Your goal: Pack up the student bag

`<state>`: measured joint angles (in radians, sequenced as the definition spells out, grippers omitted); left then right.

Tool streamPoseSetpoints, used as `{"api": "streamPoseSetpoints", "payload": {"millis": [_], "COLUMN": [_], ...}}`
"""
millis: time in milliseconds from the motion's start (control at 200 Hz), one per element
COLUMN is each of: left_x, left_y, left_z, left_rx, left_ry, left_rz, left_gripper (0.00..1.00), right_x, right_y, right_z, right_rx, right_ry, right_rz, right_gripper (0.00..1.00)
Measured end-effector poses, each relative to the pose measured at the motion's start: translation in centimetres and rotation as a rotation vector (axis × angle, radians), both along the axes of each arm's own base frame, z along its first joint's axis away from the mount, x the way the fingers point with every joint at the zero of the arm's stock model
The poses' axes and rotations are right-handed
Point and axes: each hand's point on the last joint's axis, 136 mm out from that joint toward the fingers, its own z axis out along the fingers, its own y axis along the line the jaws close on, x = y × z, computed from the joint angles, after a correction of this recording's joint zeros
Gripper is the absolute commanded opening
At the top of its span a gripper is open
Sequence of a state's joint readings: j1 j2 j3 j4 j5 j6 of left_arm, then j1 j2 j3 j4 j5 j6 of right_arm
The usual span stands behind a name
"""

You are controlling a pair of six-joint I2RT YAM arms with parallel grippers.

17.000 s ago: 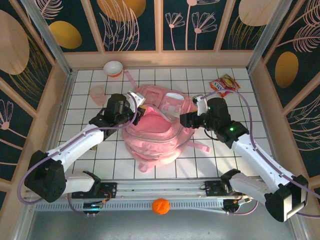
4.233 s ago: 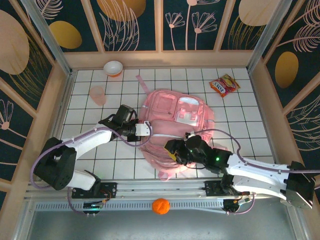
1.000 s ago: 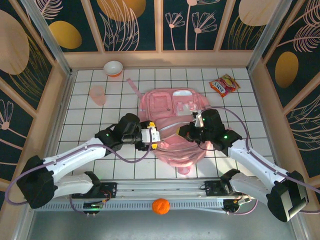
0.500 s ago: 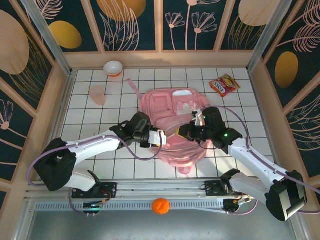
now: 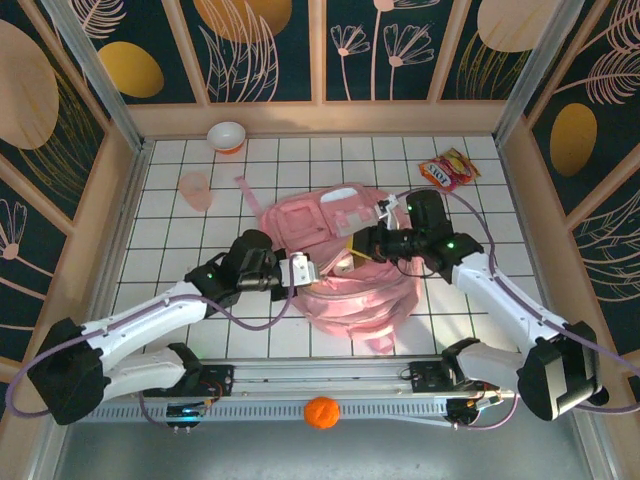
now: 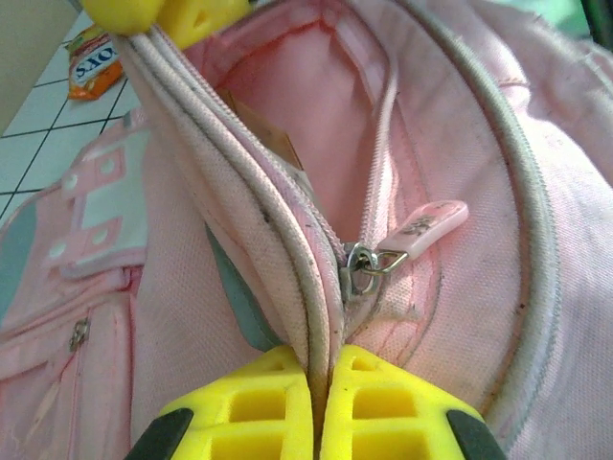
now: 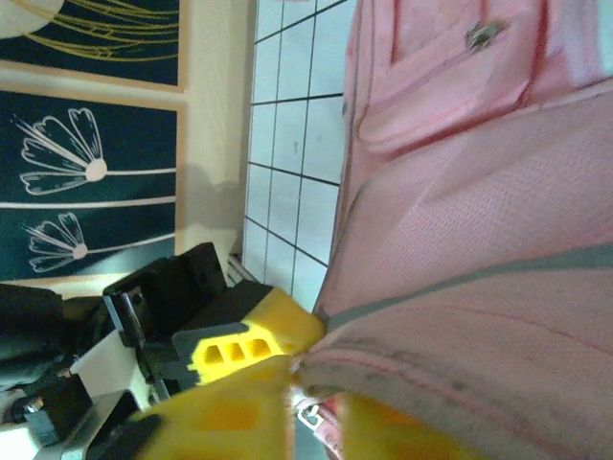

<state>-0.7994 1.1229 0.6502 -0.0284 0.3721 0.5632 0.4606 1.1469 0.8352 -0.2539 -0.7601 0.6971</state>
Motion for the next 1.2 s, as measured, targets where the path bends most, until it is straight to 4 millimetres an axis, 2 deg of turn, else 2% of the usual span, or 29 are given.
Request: {"api": "streamPoseSetpoints", "payload": {"millis": [130,250,360,470,586,726,811,881,1056,1131,1201], "left_x": [0.0,-0.1,-0.1,0.0,0.2,0.3,0.4,0.4,0.4,0.5,0.6], "left_y": [-0.2,-0.3,-0.4,-0.6,-0.9,-1.4,-1.7,-1.7,-1.8,-1.8,-1.8], "left_z": [-0.6,-1.2,-1.1,-0.8,-0.4,-0.3,-0.2,-0.3,-0.3,-0.2,-0.4], "left_rx": [-0.009,-0.010,-0.017,-0.028,-0.038,-0.045,-0.046,-0.039,-0.028,-0.026,-0.020], "left_ry": [0.066,0.110,0.131,0.143,0.166,0.192,0.202,0.211,0.222,0.224,0.228], "left_rz": [0.027,0.037,0.042,0.053,0.060,0.058,0.055,0.053,0.052,0.054,0.059], "left_gripper": [0.00,0.00,0.00,0.00,0.00,0.00,0.00,0.00,0.00,0.00,0.00], "right_x": [0.9,0.6,-1.2,-4.0,-6.8,-8.3,-8.2,-7.5,-5.6,-5.2,-5.2], "right_y": [-1.2,-3.6,-5.3,-4.6,-1.7,1.5,2.4,2.5,2.5,2.7,2.9], "right_z": [0.5,1.3,3.5,4.0,2.4,-1.3,-4.0,-5.5,-5.8,-5.8,-6.0], "right_rx": [-0.071,-0.160,-0.181,-0.194,-0.240,-0.351,-0.443,-0.507,-0.593,-0.608,-0.619], "right_ry": [-0.080,-0.188,-0.351,-0.476,-0.521,-0.516,-0.493,-0.484,-0.525,-0.538,-0.546], "right_rz": [-0.043,-0.127,-0.175,-0.110,0.029,0.154,0.185,0.180,0.130,0.129,0.139], "right_gripper": [0.36,0.38,0.39,0.39,0.38,0.40,0.42,0.42,0.42,0.36,0.19]}}
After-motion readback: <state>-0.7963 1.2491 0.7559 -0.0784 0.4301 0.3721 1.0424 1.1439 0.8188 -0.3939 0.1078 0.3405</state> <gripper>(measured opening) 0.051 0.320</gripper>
